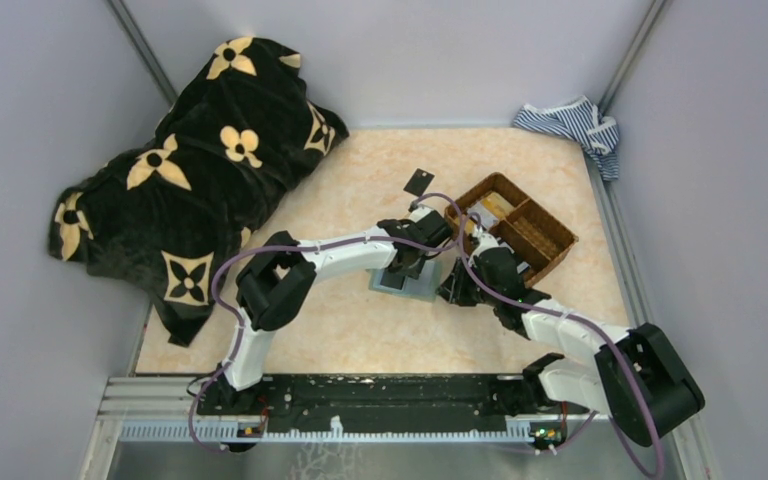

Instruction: Take the credit cards out of the card holder

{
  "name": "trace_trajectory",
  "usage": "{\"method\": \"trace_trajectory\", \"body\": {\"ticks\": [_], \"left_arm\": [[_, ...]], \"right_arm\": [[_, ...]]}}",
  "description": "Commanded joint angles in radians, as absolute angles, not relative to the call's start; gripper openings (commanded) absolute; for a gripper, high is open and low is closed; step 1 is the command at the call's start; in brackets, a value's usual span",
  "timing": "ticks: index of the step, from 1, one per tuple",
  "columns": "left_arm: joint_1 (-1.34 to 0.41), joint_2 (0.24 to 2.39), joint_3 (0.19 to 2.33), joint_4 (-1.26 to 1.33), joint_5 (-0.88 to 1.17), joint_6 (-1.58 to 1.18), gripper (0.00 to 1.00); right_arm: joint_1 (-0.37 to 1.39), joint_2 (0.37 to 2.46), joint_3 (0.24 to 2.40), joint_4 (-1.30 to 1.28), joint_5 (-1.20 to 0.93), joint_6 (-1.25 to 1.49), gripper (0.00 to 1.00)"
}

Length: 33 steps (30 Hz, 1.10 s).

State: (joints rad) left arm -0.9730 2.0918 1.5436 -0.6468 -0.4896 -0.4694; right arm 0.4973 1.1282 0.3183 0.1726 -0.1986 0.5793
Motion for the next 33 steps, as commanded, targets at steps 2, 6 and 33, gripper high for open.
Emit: {"method": "trace_trajectory", "body": {"ticks": [2,6,33], "left_arm": [[-0.968,2.122,1.537,-0.654,-0.437,-0.459,0.29],[-0.968,2.124,1.535,-0.633,-0.387,-0.457,0.27],[-0.968,2.102,1.481,-0.544,-0.197,-0.478,0.25]], "right_arm": [[0.503,1.067,0.333,0.198,-0.225,0.582,0.25],[0.517,1.012,0.355,0.170,-0.239,0.594,0.25],[0.646,1.443,0.458,0.581,-0.262,0.707,0.27]]}}
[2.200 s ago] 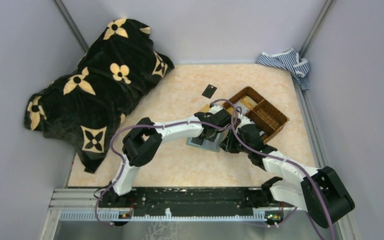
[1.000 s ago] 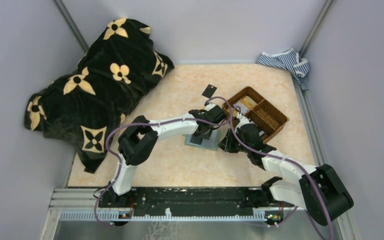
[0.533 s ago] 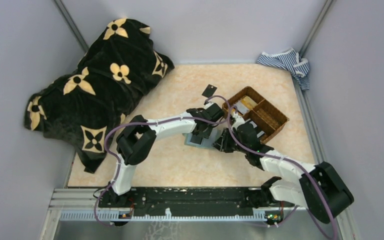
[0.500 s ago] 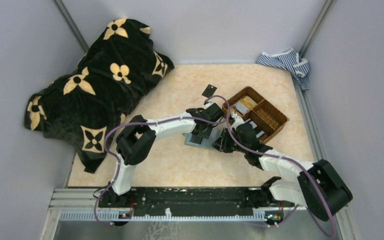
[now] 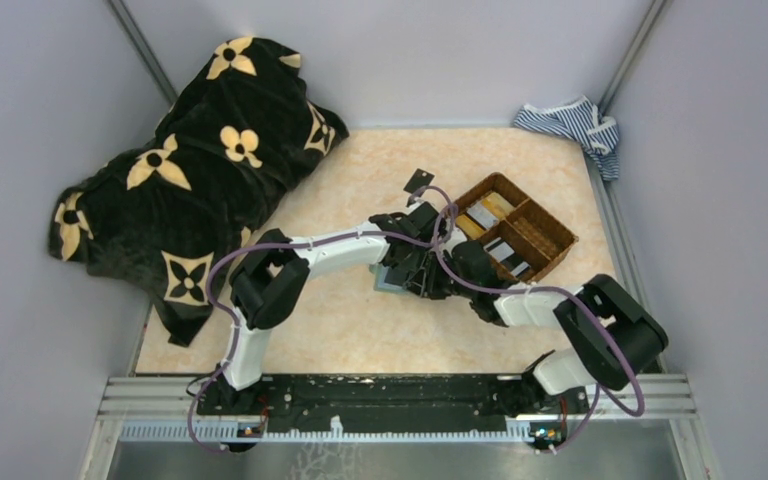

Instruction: Take the credit cards out of the card holder

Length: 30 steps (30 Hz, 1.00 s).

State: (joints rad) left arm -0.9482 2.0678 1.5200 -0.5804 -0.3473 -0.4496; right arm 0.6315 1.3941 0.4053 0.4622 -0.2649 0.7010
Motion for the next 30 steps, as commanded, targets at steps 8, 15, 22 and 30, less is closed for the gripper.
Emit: {"method": "trace_trajectory", "body": {"ticks": [8,15,22,30], "left_arm": [[-0.968,2.097,1.471,-0.538,-0.197,-0.480,0.25],[-0.968,2.096,1.467,-0.541,-0.199,-0.481,0.25],[-0.968,2.102,1.464,-0.538,-0.197,-0.488,0.25],[-0.968,2.103,1.463,-0.539,-0.204,-0.492,0.25]], "right_arm": [[0.647,1.492,0.469,0.586,-0.242,0.702,0.26],[0.646,1.468,0.460,0.532,-0.145,0.685,0.25],[0.658,1.418,0.436,0.521,-0.025,0.694,0.25],[0.663,1.366,0.435,0.475,0.069,0.690,0.25]]}}
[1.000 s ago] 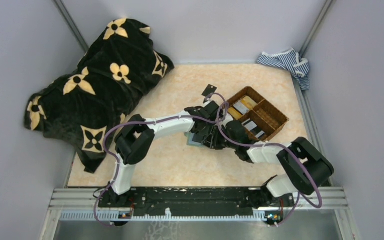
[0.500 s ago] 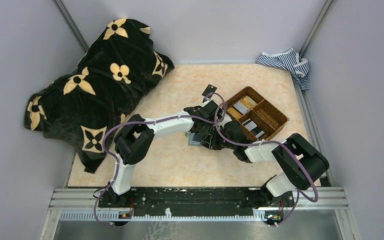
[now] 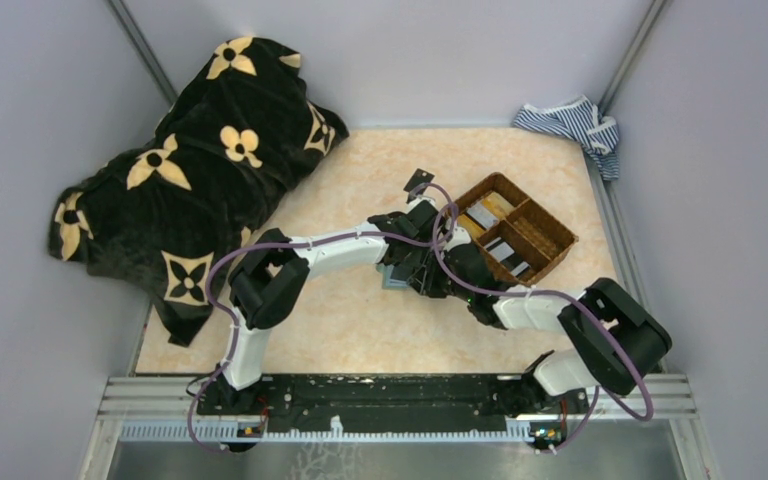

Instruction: Take the credit cards out of the card holder

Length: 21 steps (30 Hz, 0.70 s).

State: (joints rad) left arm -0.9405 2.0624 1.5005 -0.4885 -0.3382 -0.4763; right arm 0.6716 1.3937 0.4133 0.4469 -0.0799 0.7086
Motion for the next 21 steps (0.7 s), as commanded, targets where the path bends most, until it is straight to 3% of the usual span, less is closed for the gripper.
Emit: {"method": "trace_trajectory", "body": {"ticks": [1,12,21], "left_arm": [[-0.969,2.104,1.463,-0.541,-0.204,-0.492,0.25],[-0.969,2.110,1.466,-0.547,-0.204,-0.496,0.28],[-0.969,2.099,1.459,-0.548,-0.199,-0.498,0.28]], "right_arm": [[0.663,1.371,0.437,0.477,0.072,0.691,0.25],[0.745,1.404,0.507,0.314,0.329,0.676,0.25],[0.747,1.538,0.496,0.444,0.306,0.728,0.23]]}}
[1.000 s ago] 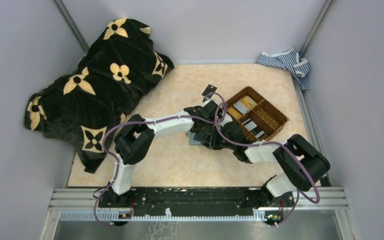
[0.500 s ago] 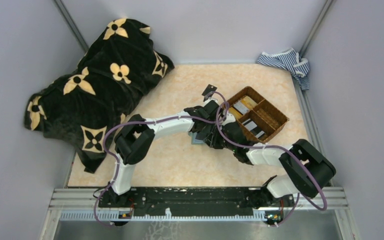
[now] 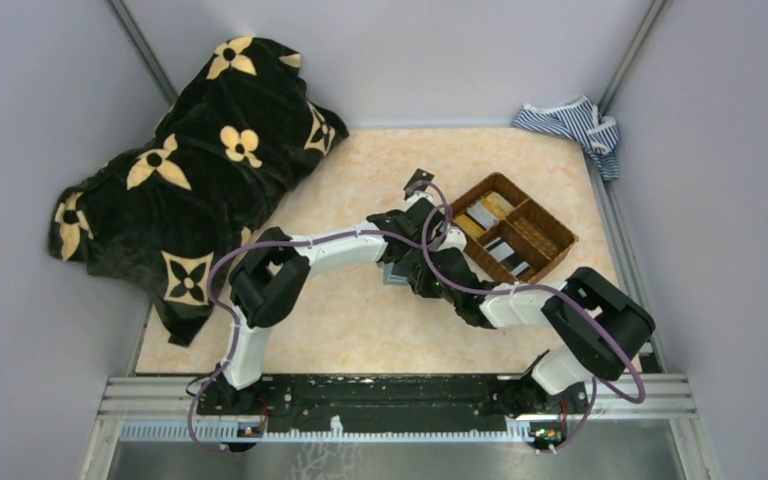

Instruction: Take the credit cards out of the card holder

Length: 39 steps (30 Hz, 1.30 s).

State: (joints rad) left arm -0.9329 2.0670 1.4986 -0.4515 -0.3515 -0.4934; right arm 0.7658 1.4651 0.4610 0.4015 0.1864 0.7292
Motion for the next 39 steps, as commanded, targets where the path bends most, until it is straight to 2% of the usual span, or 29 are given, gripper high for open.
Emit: {"method": "trace_trajectory", "body": {"ticks": [1,5,10,13,15,19,21,27,39], "left_arm": [[-0.969,2.100,1.457,-0.546,-0.198,-0.499,0.28],[-0.969,2.101,1.444,-0.539,-0.186,-0.502,0.28],[-0.969,2.099,1.437,-0.533,-0.181,-0.500,0.28],[-0.970,2.100,1.434,-0.529,-0.173,-0.500,0.28],[-0.972,2.101,1.427,-0.526,-0.169,-0.501,0.28],[-0.971,2.099,1.413,-0.523,-0.166,-0.506,0.28],[-0.972,2.099,1.410,-0.522,-0.166,-0.506,0.28],[-0.974,2.097,1.410,-0.523,-0.165,-0.508,0.28],[-0.979,2.081,1.364,-0.512,-0.160,-0.518,0.28]], "right_arm": [[0.747,1.544,0.493,0.468,0.290,0.739,0.23],[0.747,1.541,0.461,0.557,0.249,0.759,0.20],[0.746,1.541,0.442,0.606,0.218,0.771,0.04],[0.737,1.541,0.423,0.662,0.173,0.786,0.02],[0.724,1.529,0.397,0.732,0.128,0.796,0.07],[0.719,1.499,0.388,0.761,0.099,0.792,0.25],[0.718,1.488,0.381,0.777,0.095,0.792,0.28],[0.717,1.503,0.382,0.806,0.096,0.796,0.30],[0.662,1.523,0.315,1.055,0.001,0.864,0.29]]}}
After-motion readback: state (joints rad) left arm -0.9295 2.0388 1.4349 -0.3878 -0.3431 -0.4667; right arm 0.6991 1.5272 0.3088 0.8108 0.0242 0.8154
